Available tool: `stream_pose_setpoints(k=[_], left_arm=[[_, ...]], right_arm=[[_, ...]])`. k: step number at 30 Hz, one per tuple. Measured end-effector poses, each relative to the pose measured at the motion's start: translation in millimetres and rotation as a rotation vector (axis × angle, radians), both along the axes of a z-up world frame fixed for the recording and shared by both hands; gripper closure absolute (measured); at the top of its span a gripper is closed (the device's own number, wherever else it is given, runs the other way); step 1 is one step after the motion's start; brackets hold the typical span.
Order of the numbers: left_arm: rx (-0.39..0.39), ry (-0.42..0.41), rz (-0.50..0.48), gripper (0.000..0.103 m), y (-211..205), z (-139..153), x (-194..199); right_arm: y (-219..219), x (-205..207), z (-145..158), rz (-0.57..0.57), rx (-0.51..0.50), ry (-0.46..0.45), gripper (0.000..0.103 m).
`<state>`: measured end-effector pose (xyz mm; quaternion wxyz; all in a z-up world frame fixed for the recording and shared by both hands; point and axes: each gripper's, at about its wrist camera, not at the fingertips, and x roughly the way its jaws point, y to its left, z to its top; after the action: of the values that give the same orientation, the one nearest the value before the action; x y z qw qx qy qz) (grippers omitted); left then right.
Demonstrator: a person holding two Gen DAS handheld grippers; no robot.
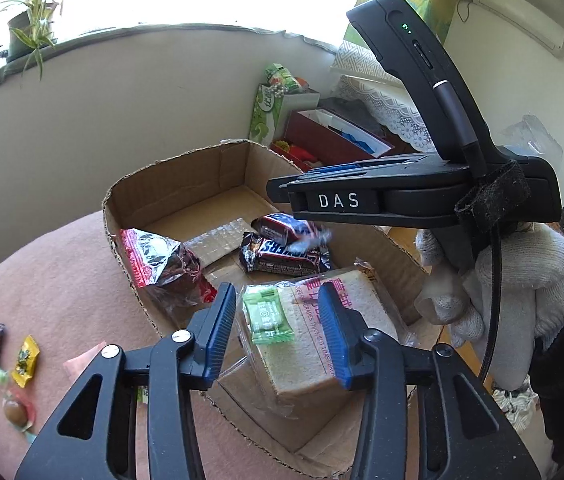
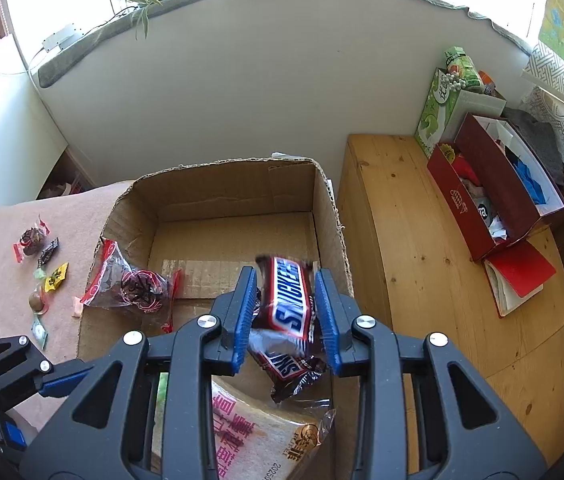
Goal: Organize snacks
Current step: 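Carry the Snickers bar and green candy into the box with both grippers, then open both grippers over the box and move them back to the table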
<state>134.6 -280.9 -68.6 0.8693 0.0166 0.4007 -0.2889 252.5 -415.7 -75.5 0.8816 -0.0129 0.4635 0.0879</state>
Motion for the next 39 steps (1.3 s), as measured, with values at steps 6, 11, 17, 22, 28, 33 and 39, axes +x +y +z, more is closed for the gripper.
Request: stream_pose_setpoints(k=[6, 11, 17, 22, 28, 33, 39], left_arm=[[0.002, 0.002, 0.002, 0.053, 3, 3, -7], [-0.007, -0.005, 0.012, 0.053, 11, 7, -12], [-0.009, -0.031, 0.028, 0.053, 26, 16, -20], [-0.012, -0.045, 0.06, 0.053, 49, 21, -25], [-0.006, -0.052, 0.127, 0.053, 90, 23, -30], [0.005, -0.048, 0.193, 0.053, 131, 21, -34], [0.02, -0.024, 0.275, 0.053, 179, 12, -38]], right_arm=[[0, -8, 10, -0.003, -0.008, -0.033, 0.034], [1, -13, 14, -0.002, -0.007, -0.037, 0.034], [7, -23, 21, 0.004, -0.011, -0.045, 0.034], [18, -33, 28, 0.021, -0.019, -0.059, 0.034], [41, -44, 41, 0.063, -0.019, -0.079, 0.034], [71, -52, 49, 0.12, -0.011, -0.09, 0.034], [119, -59, 49, 0.211, -0.019, -0.083, 0.034]])
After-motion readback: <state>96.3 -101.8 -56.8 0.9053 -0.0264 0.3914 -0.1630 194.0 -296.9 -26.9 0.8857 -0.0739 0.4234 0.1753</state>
